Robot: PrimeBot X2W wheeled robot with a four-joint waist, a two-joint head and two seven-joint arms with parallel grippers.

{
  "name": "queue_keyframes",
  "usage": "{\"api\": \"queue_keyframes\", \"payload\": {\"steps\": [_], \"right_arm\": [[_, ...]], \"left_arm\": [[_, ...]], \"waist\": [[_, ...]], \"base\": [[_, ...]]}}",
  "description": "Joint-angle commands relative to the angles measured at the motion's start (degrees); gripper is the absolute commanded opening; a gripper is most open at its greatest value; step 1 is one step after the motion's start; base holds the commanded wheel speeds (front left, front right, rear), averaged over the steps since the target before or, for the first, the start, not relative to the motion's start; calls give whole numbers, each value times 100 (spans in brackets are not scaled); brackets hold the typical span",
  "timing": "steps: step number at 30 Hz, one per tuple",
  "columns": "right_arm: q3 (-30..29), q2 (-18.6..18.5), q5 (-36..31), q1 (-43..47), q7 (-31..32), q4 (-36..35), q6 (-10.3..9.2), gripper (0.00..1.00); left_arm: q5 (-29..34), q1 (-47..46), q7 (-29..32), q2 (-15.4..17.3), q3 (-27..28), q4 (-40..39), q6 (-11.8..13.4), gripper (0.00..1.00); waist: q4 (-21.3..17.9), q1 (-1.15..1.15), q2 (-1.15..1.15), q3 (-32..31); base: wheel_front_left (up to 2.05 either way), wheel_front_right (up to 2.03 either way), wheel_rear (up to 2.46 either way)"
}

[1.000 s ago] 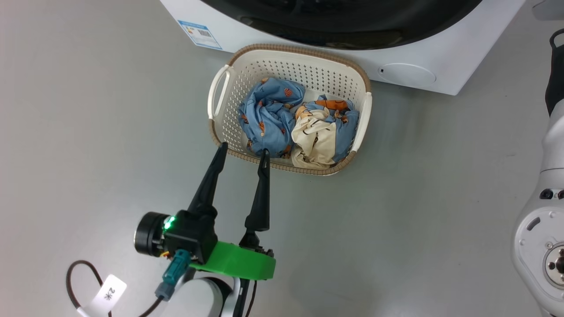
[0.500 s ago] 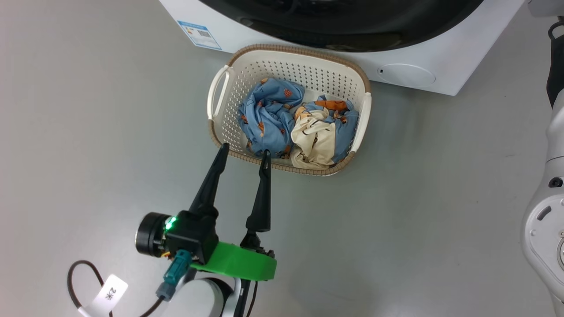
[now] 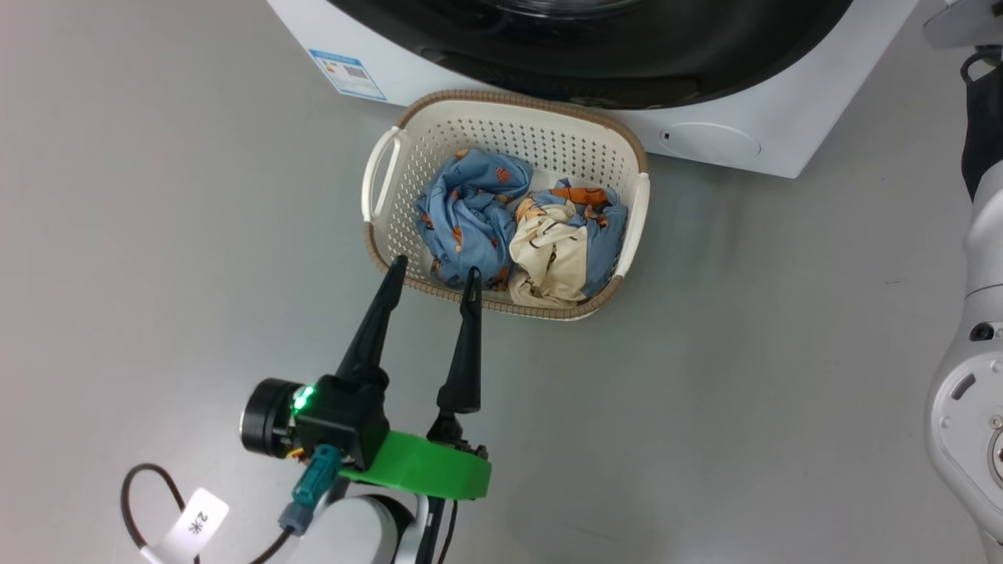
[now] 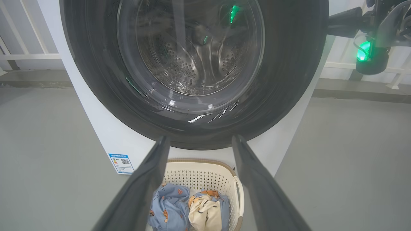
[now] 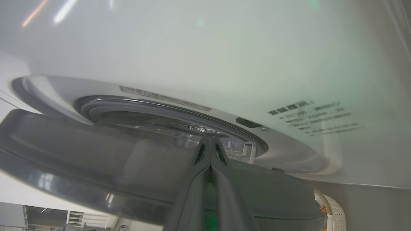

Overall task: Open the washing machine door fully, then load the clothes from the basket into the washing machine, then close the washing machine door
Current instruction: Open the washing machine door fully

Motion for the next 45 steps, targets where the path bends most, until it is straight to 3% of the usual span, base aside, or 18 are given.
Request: {"api": "queue_keyframes", "payload": {"steps": [1,21,45], "right_arm": [[155,231,86,9,104,-91,10,0],[663,231,685,676,800,-242,10,0],[1613,231,2081,1652,1205,-395,10,0]], "left_arm": [[48,-20,-37,76,182,-104,1,100],[119,51,-37,76,287,-34,-45,100],[214,280,-37,76,394,81,-136,100]], "waist": [[-13,0,0,-15],[-124,0,0,-287],[-275,0,0,-806]], "base": [[0,0,0],[0,0,0],[0,0,0]]}}
